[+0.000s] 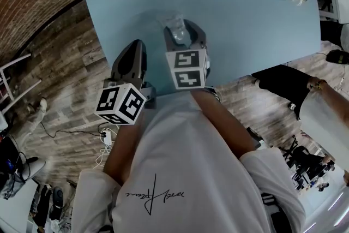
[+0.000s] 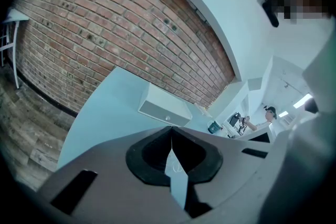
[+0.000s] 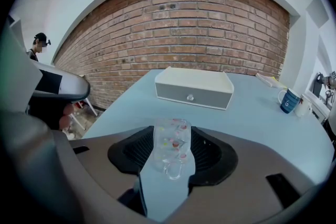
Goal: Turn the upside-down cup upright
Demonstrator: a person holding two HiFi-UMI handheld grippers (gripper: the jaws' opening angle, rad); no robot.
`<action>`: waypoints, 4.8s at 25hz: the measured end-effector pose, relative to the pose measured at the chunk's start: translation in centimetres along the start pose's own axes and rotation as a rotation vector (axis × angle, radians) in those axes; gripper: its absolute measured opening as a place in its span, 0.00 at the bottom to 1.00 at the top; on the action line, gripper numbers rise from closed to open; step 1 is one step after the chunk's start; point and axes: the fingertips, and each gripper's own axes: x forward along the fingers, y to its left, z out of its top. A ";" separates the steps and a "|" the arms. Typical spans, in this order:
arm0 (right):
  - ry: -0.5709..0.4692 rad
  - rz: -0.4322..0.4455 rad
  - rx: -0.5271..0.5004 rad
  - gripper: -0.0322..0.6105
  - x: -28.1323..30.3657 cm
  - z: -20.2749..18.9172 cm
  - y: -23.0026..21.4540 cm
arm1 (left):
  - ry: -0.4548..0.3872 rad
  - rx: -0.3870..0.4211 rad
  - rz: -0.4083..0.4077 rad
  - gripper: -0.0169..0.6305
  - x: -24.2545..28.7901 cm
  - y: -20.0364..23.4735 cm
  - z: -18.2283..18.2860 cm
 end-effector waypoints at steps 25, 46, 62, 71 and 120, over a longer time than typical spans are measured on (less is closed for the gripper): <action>-0.002 0.066 0.147 0.40 0.2 0.3 -1.6 | 0.024 0.014 0.000 0.04 0.6 0.0 -0.2; -0.008 0.048 0.294 0.27 0.6 -0.9 -5.1 | 0.040 0.012 -0.002 0.04 0.8 -0.2 -0.5; 0.013 0.055 0.306 0.20 0.6 -1.5 -5.1 | 0.045 0.013 -0.004 0.04 1.1 -0.7 -0.7; 0.007 0.050 0.303 0.19 0.1 -1.2 -5.2 | 0.041 0.021 -0.018 0.04 1.0 -1.1 -0.5; -0.218 0.284 0.275 0.08 -16.1 4.9 -3.6 | 0.038 0.122 -0.246 0.04 -2.2 -7.6 0.7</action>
